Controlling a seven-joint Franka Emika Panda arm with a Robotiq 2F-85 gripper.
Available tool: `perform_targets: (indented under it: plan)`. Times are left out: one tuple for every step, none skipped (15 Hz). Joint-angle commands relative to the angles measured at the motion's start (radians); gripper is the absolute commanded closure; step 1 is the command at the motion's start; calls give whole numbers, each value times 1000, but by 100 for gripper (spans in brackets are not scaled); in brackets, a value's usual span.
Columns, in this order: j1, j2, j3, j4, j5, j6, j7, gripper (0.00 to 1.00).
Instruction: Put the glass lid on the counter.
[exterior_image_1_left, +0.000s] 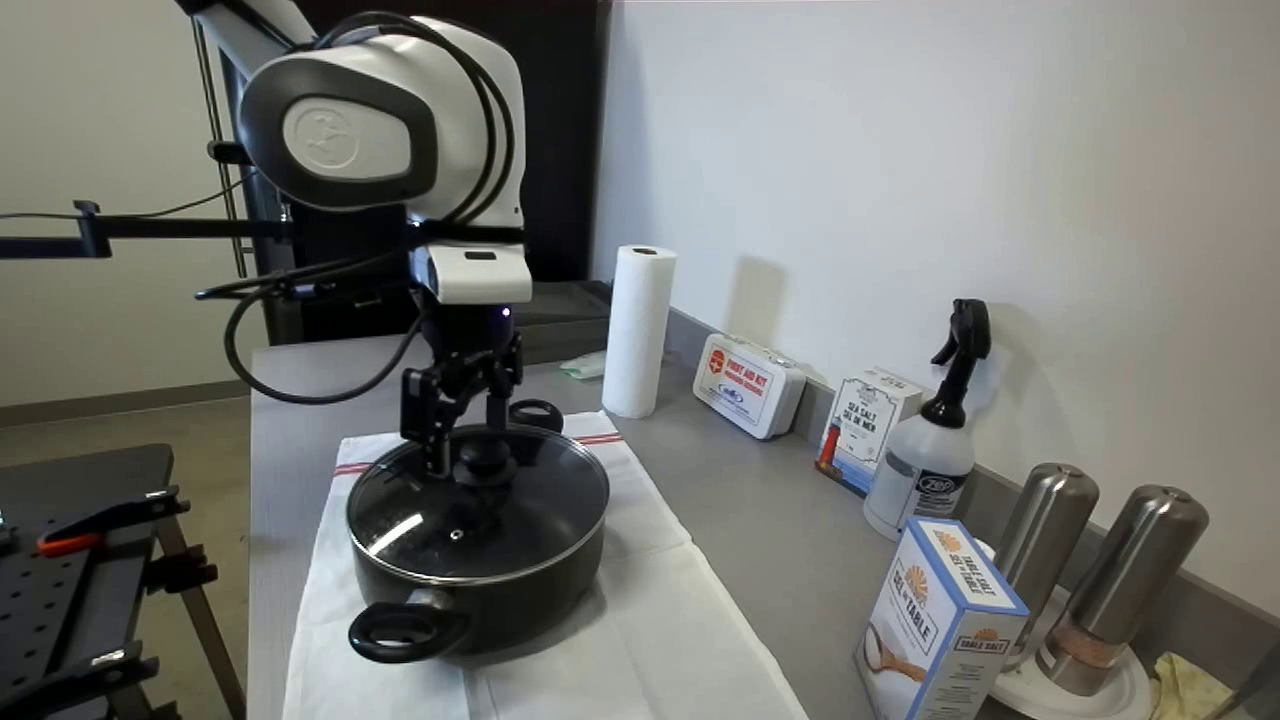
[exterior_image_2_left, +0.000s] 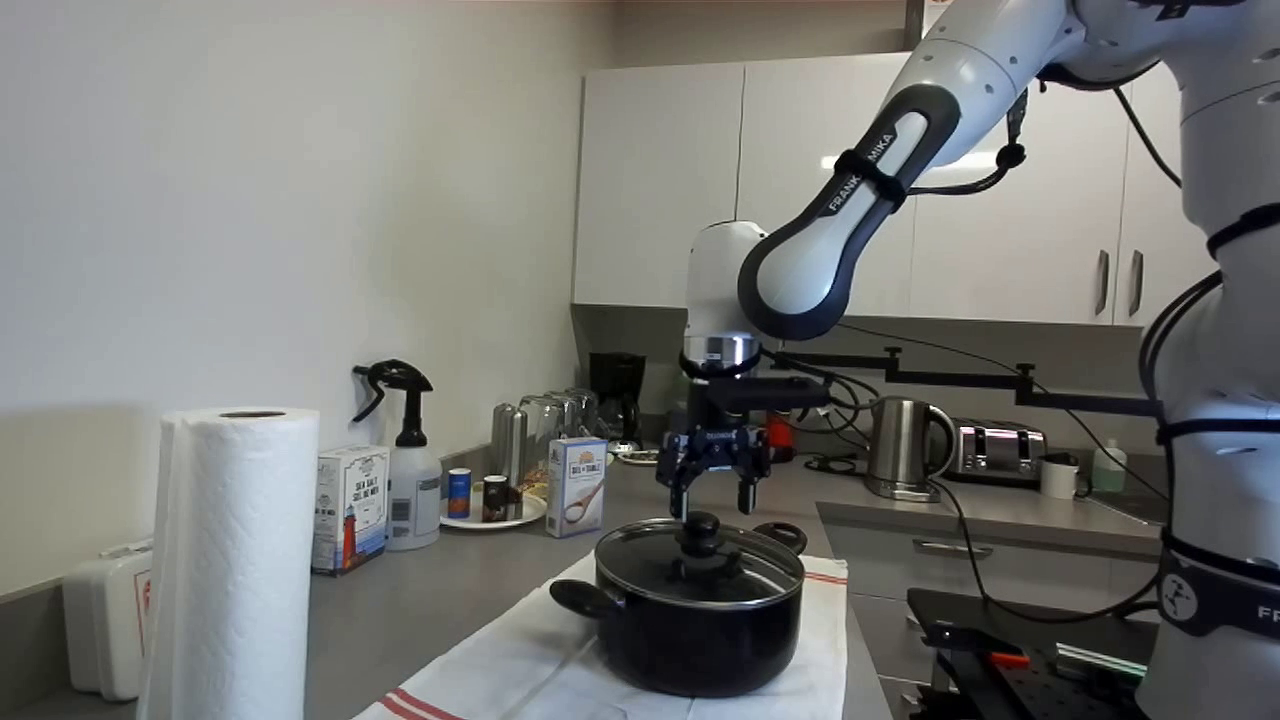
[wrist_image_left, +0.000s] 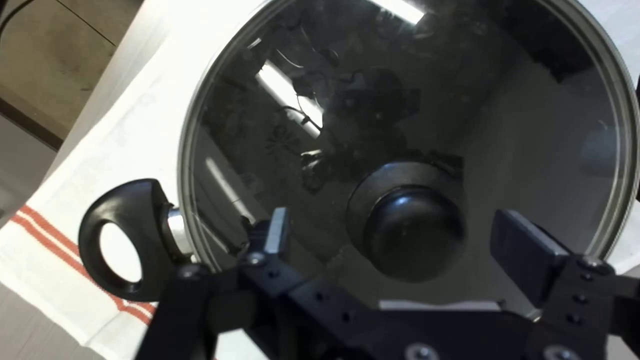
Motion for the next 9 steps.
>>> perform_targets:
  plan:
    - [34, 30, -28, 23, -13, 25, 26, 25]
    - [38, 32, -30, 25, -12, 25, 25, 28]
    - [41, 33, -33, 28, -12, 25, 25, 33]
    - [44, 34, -35, 29, -9, 26, 22, 41]
    - [47, 33, -37, 30, -9, 26, 22, 48]
    - [48, 33, -37, 30, -6, 27, 20, 55]
    - [50, 32, -37, 32, -5, 29, 20, 65]
    - [53, 32, -37, 33, -4, 30, 19, 72]
    - [54, 30, -38, 32, -2, 29, 17, 75]
